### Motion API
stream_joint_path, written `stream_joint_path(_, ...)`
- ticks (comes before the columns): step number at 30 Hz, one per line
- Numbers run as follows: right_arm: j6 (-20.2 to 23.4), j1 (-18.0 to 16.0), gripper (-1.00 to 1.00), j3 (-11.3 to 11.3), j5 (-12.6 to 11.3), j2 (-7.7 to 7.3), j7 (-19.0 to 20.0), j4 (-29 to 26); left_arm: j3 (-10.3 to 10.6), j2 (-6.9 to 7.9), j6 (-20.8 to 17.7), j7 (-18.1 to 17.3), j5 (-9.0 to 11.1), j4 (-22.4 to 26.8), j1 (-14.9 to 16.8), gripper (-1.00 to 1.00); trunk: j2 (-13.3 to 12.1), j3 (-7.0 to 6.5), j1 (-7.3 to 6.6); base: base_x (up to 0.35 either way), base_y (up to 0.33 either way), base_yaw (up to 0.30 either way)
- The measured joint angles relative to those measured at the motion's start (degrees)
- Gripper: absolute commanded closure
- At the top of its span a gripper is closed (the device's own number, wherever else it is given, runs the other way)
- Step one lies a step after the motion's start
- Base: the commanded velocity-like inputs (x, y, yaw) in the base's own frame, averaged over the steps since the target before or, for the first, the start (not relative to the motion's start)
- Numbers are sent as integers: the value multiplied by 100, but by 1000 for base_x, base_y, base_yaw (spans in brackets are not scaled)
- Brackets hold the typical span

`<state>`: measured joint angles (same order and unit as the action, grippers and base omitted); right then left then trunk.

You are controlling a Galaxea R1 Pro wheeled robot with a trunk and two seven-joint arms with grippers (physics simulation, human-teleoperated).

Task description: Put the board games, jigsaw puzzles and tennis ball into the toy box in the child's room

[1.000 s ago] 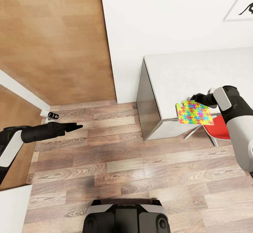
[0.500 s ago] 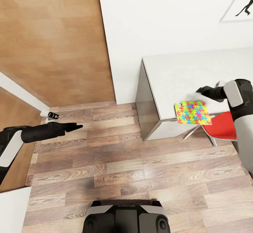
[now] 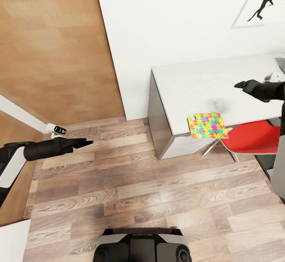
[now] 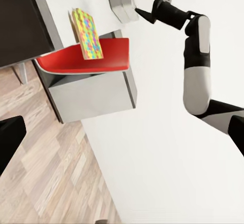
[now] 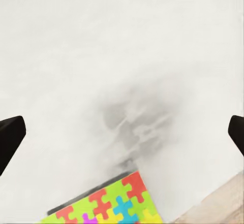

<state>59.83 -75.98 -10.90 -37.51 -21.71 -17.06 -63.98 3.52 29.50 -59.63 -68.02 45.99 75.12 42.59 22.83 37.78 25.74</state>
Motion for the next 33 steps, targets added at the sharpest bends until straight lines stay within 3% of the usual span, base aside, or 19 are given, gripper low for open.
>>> stream_joint_path(1, 0, 60, -100, -27, -120, -19, 1, -50, 2, 1, 0, 0, -2, -3, 0, -100, 0, -9, 0, 0, 0, -125)
stream_joint_path(4, 0, 506, -100, -100, -1134, -340, 5, -203, 5, 6, 0, 1, -11, -12, -6, -100, 0, -34, 0, 0, 0, -125)
stream_joint_path(5, 0, 750, -100, -109, -1717, -539, 9, -231, 6, 7, 0, 1, -13, -16, -11, -100, 0, -43, 0, 0, 0, -124)
stream_joint_path(7, 0, 1371, -100, -100, -3166, -948, 14, -295, 6, 8, 0, 1, -17, -24, -27, -100, 0, -60, -1, 0, 0, -116)
stream_joint_path(8, -1, 1563, -100, -92, -3584, -1037, 17, -341, 7, 7, 0, 1, -21, -29, -30, -100, 0, -69, 0, 0, 0, -117)
stream_joint_path(10, -1, 2366, -100, -62, -5011, -1262, 32, -793, 10, 7, 0, 5, -34, -69, -38, -100, 0, -85, -1, 0, 0, -124)
stream_joint_path(12, 0, 3335, -100, -49, -6111, -1351, 44, -1492, 17, 2, 0, 8, -49, -88, -46, -100, 0, -103, -1, 0, 0, -129)
stream_joint_path(13, 0, 3596, -100, -51, -6321, -1356, 45, -1663, 19, 1, 0, 8, -52, -92, -47, -100, 0, -112, 0, 0, 0, -133)
stream_joint_path(15, 1, 4467, -100, -66, -6767, -1351, 64, -2174, 29, 0, 1, 9, -57, -99, -54, -100, 0, -129, -1, 0, 0, -135)
stream_joint_path(16, 1, 4835, -100, -70, -6883, -1342, 108, -2327, 34, -2, 4, 12, -59, -103, -55, -100, 0, -137, -1, 0, 0, -136)
stream_joint_path(20, 0, 5703, -100, -61, -7046, -1259, 520, -2530, 50, -24, 7, 25, -67, -121, -58, -100, 0, -172, 0, 0, 0, -137)
stream_joint_path(25, -2, 6608, -100, -40, -6869, -1003, 1202, -2594, 66, -49, 25, 47, -72, -147, -90, -100, 0, -215, 0, 0, 0, -134)
stream_joint_path(27, -4, 6882, -100, -32, -6614, -903, 1413, -2584, 68, -55, 39, 56, -72, -190, -134, -100, 0, -233, 0, 0, 0, -113)
stream_joint_path(29, -6, 7092, -100, -27, -6209, -758, 1640, -2558, 68, -59, 55, 62, -77, -258, -181, -100, 0, -250, 0, 0, 0, -100)
stream_joint_path(33, -7, 7382, -100, -73, -4790, -193, 2523, -2344, 68, -39, 106, 70, -136, -629, -362, -100, 0, -284, 0, 0, 0, -91)
